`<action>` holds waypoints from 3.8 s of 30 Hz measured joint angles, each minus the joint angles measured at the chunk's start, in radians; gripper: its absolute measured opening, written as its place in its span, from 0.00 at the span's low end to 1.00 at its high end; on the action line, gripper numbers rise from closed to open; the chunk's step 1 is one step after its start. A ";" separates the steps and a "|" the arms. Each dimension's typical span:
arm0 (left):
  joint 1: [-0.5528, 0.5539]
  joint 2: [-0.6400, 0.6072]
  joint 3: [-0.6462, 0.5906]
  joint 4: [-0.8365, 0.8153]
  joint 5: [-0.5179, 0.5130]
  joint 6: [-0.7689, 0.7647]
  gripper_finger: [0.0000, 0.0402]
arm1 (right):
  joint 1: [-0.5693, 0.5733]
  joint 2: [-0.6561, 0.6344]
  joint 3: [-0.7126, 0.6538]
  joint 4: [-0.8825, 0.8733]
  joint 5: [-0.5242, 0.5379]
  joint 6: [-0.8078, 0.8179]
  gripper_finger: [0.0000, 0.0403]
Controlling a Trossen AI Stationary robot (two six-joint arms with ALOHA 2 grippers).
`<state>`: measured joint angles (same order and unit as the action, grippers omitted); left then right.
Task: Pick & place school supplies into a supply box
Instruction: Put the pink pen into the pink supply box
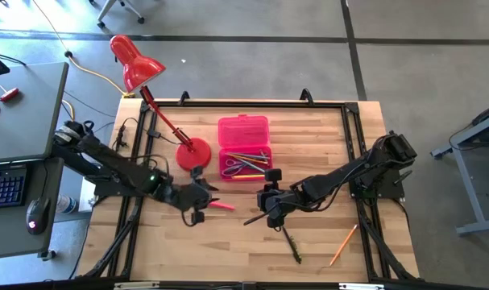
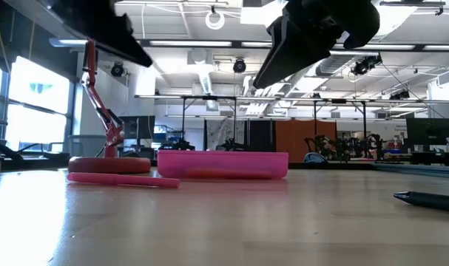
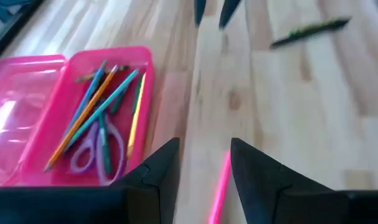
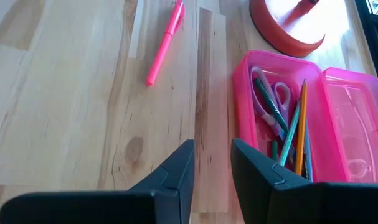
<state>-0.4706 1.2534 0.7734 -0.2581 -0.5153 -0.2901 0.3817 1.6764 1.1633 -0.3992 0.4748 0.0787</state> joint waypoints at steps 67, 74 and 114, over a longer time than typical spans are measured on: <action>0.268 0.715 -0.247 1.279 0.646 0.098 0.43 | -0.002 0.000 0.000 0.032 -0.015 -0.034 0.21; 0.266 0.705 -0.176 1.074 0.592 0.103 0.43 | -0.002 0.000 0.000 0.032 -0.015 -0.034 0.21; 0.266 0.708 -0.250 1.110 0.584 0.103 0.43 | -0.002 0.000 0.000 0.039 -0.044 -0.015 0.21</action>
<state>-0.2050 1.9617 0.5232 0.8515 0.0689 -0.1868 0.3801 1.6764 1.1633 -0.3603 0.4305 0.0635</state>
